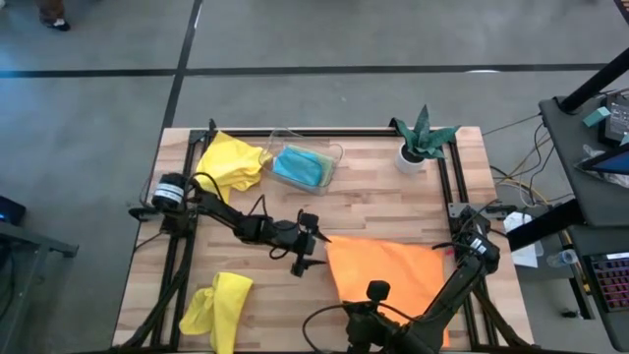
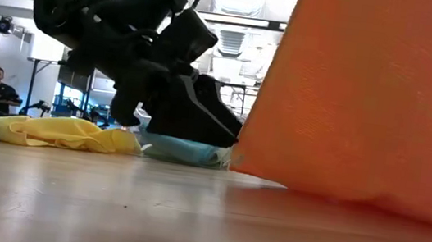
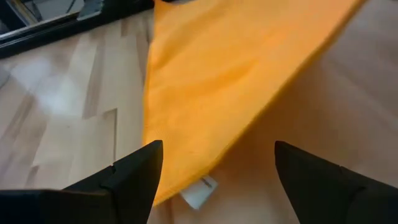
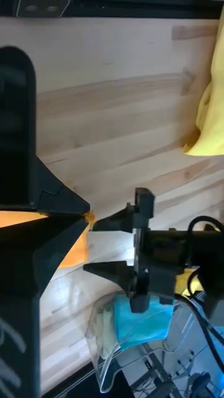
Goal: Fold microfiber towels
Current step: Fold the orange towel
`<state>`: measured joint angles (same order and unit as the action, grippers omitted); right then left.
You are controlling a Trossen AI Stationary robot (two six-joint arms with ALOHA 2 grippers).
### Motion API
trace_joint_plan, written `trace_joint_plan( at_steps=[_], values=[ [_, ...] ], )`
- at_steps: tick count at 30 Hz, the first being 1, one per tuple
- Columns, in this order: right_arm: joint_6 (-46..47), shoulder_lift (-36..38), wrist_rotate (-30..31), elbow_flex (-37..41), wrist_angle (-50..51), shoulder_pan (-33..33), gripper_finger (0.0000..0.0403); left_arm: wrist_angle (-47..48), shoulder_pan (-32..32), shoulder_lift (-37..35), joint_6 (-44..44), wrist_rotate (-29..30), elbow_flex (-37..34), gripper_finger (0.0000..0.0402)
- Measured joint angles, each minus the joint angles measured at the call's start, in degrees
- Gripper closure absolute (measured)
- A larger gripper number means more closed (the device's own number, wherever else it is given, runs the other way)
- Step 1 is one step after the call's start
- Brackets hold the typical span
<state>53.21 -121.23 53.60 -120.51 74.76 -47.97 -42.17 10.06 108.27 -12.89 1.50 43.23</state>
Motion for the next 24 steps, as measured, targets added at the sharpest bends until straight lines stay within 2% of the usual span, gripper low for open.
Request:
trace_joint_plan(
  at_steps=[6, 10, 13, 17, 24],
  values=[
    [0.0, 0.1, 0.0, -0.3, -0.1, 0.0, 0.0394, -0.5, -1.0, 3.7, -0.1, 1.2, 2.2, 0.0112],
    [0.2, 0.2, 0.0, -0.3, -0.1, 0.0, 0.0394, -0.4, -1.2, 5.9, -1.8, 5.4, 3.7, 0.0114],
    [0.2, 0.4, 0.0, -0.3, -0.1, -0.2, 0.0394, -0.3, -1.2, 6.3, -2.8, 8.0, 3.8, 0.0132],
    [0.2, 0.4, 0.0, -0.3, -0.1, -0.2, 0.0394, -0.2, -1.2, 6.1, -2.9, 8.9, 3.4, 0.0188],
    [0.2, 0.4, 0.0, -0.3, -0.1, -0.2, 0.0394, -0.3, -1.2, 6.0, -3.0, 9.4, 4.2, 0.0333]
  ],
)
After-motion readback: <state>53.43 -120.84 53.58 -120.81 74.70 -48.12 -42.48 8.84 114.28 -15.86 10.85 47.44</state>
